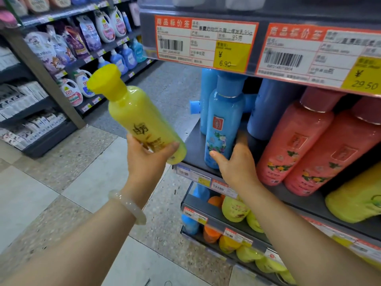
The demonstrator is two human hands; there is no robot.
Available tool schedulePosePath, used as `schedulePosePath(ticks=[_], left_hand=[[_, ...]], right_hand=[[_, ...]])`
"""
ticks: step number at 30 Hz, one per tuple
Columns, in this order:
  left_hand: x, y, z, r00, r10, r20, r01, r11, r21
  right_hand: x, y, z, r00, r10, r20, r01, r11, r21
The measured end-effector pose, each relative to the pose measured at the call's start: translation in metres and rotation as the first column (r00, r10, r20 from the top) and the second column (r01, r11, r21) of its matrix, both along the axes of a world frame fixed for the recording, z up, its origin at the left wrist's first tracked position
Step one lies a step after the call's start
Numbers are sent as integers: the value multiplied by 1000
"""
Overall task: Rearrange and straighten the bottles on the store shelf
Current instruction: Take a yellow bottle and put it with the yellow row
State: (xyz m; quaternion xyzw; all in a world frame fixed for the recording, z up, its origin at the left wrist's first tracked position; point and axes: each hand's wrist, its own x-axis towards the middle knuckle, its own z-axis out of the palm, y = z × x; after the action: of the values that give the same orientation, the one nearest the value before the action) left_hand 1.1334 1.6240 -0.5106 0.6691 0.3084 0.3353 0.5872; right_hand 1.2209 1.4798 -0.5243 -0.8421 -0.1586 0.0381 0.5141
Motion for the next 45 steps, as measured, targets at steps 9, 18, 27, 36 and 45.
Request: schedulePosePath(ticks=[9,18,27,36,45], left_hand=[[-30,-11,-4,999,-22,-30,22,1000,7],[-35,-33,-6,975,-164,-150,174,983,52],[-21,-92,-6,898,-379,-223,383,923,-25],[-10,-196,-7,740,-619,-265,610,783,-125],[-20,-277,-5,684,-679,-266,678,727,-110]], right_hand=[[-4,44,5,998,56,-37,-54,998,45],[-21,28,-5,990,39,-132,-18,987,158],[-85,-67,5,934,188,-304,-85,942,324],[-88,-190,7,919,-19,-394,138,951,278],[-104,-270,8,917,-117,-382,236,930,282]])
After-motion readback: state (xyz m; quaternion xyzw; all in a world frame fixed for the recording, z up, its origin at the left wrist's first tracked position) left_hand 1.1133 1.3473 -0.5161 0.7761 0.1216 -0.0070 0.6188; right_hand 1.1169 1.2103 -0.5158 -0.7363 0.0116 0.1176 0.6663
